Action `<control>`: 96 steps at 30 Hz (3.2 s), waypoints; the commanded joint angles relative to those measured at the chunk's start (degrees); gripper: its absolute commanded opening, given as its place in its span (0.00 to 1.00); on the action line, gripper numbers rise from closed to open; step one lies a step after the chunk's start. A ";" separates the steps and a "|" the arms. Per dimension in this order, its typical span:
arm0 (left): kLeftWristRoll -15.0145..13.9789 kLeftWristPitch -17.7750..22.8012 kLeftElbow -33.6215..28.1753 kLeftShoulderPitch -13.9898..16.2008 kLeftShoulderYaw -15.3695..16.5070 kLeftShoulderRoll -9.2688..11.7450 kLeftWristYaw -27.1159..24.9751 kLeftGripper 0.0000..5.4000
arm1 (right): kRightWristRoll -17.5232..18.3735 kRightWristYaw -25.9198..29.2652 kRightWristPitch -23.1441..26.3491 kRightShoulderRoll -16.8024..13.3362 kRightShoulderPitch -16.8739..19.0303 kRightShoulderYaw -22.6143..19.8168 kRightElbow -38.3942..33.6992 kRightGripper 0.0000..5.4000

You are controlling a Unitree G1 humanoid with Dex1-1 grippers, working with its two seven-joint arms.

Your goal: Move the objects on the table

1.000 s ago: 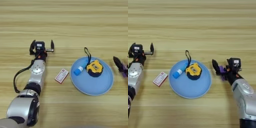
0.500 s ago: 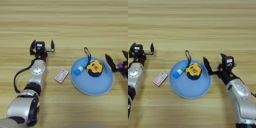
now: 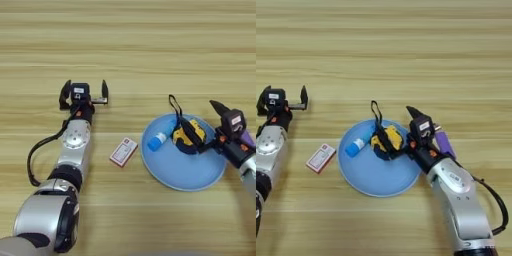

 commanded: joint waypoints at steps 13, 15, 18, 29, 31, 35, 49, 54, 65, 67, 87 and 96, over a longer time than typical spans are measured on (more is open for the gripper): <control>0.54 -0.03 0.03 0.10 -0.18 -0.13 0.27 1.00 | -3.79 0.36 0.30 -0.36 0.56 2.72 4.10 1.00; 0.54 -0.03 0.14 0.03 -0.17 -0.14 0.30 1.00 | -4.34 0.24 0.42 -0.40 0.35 2.97 4.87 1.00; 0.55 -0.05 0.20 0.00 -0.17 -0.17 0.33 1.00 | -5.18 0.25 0.78 -0.52 0.14 3.33 5.97 1.00; 0.56 -0.07 0.06 0.05 -0.17 -0.18 0.41 1.00 | -6.35 0.14 2.22 -0.19 -0.32 3.46 8.45 1.00; 0.57 -0.06 0.08 0.04 -0.17 -0.17 0.41 1.00 | -6.30 0.20 2.29 -0.14 -0.35 3.45 8.52 1.00; 0.56 -0.03 0.13 -0.01 -0.16 -0.12 0.41 1.00 | -6.28 0.13 2.37 -0.01 -0.41 3.42 8.76 1.00; 0.62 -0.01 0.27 -0.10 -0.19 -0.20 0.54 1.00 | -6.02 0.24 2.63 -0.02 -0.61 3.04 8.99 0.84; 0.64 0.02 0.43 -0.20 -0.22 -0.27 0.61 1.00 | -5.48 0.12 2.81 -0.11 -0.52 2.43 7.14 0.84; 0.74 0.01 0.62 -0.34 -0.43 -0.37 0.85 1.00 | 1.10 -1.79 4.95 -1.43 -1.09 -7.21 -5.09 0.84; 0.73 -0.03 0.58 -0.29 -0.46 -0.36 0.87 1.00 | 1.86 -2.92 4.68 -1.51 -1.91 -9.54 -4.55 0.84; 0.59 -0.23 0.30 -0.03 -0.38 -0.13 0.74 1.00 | -1.27 -15.04 -0.55 -4.16 -8.24 -22.50 19.43 0.84; 0.54 -0.26 0.30 -0.05 -0.30 -0.05 0.76 1.00 | -1.45 -14.38 -0.52 -3.50 -9.02 -20.83 24.65 0.84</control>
